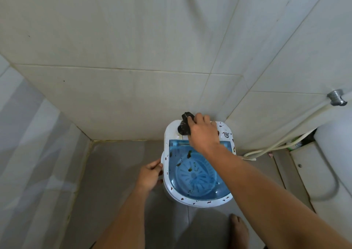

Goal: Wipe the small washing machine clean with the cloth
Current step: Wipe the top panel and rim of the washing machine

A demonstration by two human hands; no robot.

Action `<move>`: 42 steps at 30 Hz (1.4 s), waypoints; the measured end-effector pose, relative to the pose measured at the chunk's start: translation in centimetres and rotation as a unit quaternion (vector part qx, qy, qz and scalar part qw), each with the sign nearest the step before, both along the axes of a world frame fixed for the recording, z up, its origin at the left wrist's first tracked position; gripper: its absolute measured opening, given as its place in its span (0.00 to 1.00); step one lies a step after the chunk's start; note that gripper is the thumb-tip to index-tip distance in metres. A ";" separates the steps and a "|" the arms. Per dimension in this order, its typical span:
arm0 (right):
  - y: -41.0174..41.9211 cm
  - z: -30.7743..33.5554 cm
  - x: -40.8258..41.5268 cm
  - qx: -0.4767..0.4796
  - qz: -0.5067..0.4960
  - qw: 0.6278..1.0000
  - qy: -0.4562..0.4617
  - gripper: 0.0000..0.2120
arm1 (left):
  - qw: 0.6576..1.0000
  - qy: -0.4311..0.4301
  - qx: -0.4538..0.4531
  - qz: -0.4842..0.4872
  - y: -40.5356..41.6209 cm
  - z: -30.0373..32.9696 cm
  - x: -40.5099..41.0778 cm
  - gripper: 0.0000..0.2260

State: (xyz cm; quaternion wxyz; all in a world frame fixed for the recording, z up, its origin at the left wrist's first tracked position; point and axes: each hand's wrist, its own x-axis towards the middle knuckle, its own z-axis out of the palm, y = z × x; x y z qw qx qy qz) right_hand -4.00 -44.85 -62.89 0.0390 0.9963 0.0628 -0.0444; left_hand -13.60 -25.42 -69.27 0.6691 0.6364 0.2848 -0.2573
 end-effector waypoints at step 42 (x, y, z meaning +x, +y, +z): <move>1.5 -0.4 -3.5 -0.074 0.055 0.994 0.064 0.42 | 0.999 0.007 0.039 -0.011 -0.3 -0.9 0.4 0.06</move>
